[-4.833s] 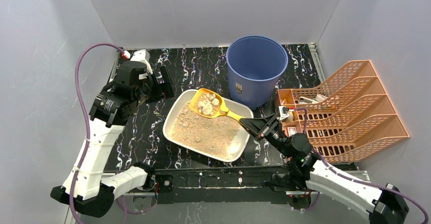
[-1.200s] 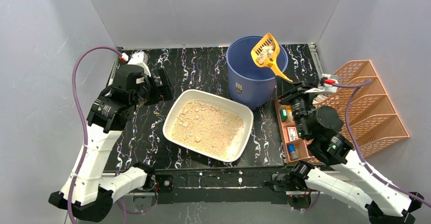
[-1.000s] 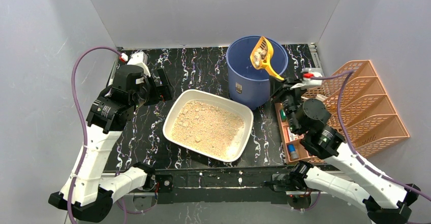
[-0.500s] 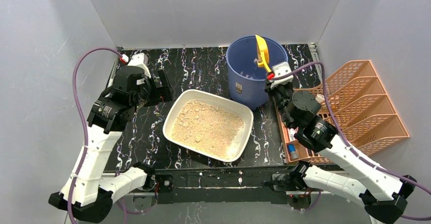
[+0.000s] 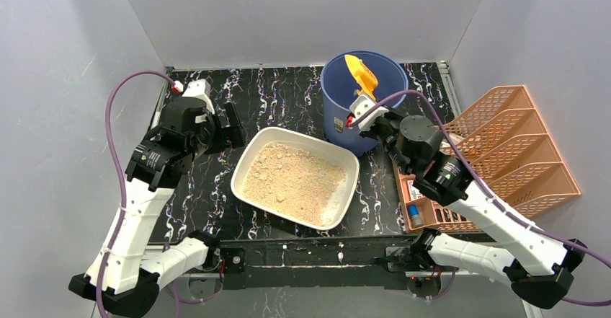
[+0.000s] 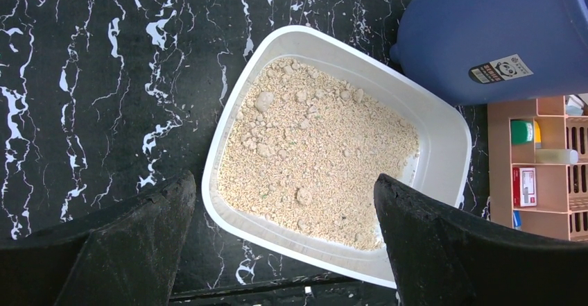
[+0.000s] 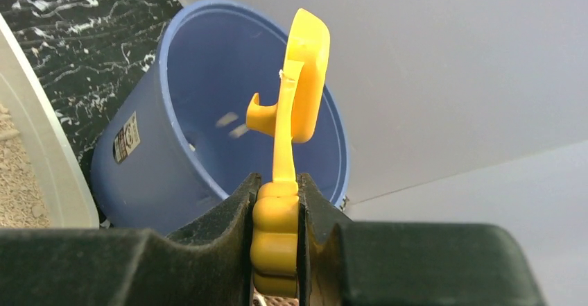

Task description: Clean the litter box

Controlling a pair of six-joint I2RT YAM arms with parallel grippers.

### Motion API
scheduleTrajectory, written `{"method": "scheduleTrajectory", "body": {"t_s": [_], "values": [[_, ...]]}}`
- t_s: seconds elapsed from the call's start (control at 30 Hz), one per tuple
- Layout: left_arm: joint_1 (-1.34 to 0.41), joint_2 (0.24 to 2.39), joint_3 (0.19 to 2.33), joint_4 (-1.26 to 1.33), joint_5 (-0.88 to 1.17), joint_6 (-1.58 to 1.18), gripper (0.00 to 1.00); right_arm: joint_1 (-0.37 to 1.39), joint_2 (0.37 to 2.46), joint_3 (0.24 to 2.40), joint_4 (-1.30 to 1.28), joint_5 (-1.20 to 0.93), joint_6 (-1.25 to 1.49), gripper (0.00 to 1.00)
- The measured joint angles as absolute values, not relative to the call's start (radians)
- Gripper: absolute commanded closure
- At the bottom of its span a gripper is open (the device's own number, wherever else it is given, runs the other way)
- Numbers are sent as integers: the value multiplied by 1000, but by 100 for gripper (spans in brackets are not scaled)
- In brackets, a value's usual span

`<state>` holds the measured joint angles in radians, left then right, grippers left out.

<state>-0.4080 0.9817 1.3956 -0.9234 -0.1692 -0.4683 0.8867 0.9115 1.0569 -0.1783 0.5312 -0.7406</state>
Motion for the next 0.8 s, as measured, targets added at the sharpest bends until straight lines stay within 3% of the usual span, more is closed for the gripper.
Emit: {"method": "scheduleTrajectory", "body": {"t_s": [0.27,0.8], "values": [[-408,979,1359,-923,-168,-469,2,887,915,1225,-233,392,-641,99],[-408,1026,1169,-871,-184,-467,2,887,908,1398,-445,160,11,99]]}}
